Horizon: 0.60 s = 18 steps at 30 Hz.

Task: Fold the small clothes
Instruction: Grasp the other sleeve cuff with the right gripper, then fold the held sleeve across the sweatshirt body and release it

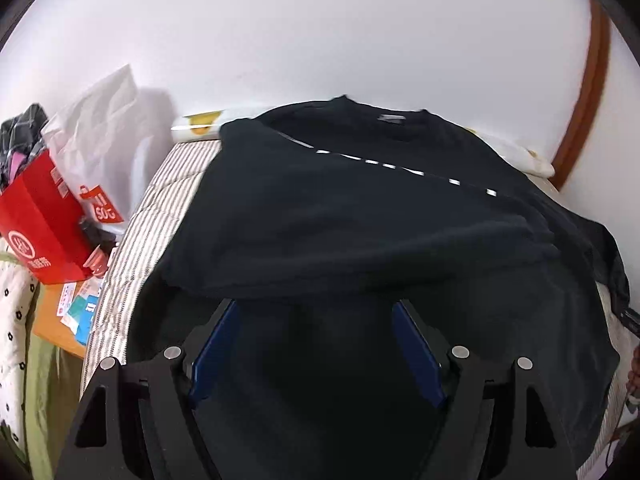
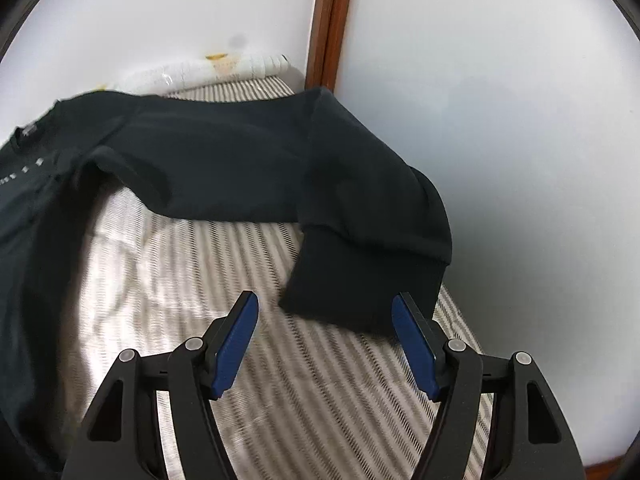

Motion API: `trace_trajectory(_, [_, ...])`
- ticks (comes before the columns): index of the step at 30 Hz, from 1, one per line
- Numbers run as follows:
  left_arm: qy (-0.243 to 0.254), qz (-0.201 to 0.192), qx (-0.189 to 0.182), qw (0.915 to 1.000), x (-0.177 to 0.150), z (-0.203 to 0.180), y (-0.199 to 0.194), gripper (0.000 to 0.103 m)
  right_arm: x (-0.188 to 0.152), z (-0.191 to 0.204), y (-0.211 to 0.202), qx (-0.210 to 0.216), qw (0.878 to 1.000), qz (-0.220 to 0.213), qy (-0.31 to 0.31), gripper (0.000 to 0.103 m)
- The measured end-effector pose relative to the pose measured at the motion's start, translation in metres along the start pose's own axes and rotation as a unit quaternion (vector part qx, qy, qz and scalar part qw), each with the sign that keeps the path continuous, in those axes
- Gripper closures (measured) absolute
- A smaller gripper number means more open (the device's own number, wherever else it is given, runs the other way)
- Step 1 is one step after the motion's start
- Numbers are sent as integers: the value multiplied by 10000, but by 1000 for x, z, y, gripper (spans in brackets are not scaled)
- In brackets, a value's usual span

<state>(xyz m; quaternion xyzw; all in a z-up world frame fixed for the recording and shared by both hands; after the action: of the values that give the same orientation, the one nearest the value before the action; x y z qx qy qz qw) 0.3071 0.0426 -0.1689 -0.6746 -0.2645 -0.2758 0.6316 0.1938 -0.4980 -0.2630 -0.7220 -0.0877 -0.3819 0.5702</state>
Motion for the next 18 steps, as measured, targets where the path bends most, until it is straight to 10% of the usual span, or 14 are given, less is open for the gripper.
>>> trace_trajectory(7, [169, 16, 71, 9998, -3, -15, -11, 27, 4, 1, 13, -42, 10000, -3, -41, 37])
trace_trajectory(12, [144, 62, 95, 9998, -8, -10, -12, 27, 8, 0, 14, -111, 9999, 93, 15, 92])
trace_trajectory(18, [1, 91, 206, 9997, -15, 15, -14, 27, 40, 19, -20, 672, 9967, -158, 421, 93])
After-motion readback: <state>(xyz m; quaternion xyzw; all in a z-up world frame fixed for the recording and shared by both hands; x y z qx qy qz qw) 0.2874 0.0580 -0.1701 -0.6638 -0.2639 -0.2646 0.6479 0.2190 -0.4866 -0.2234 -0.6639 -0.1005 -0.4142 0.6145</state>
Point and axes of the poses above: each gripper's, at about its wrist camera, not at the fingertips, and y roughly the way its jaws point, z to its left, x to its top, the point moved 7 cm from there along y, roughly the way its jaws point, and after that the axes turned 4 degrees about -z, right-handed, at the moved point
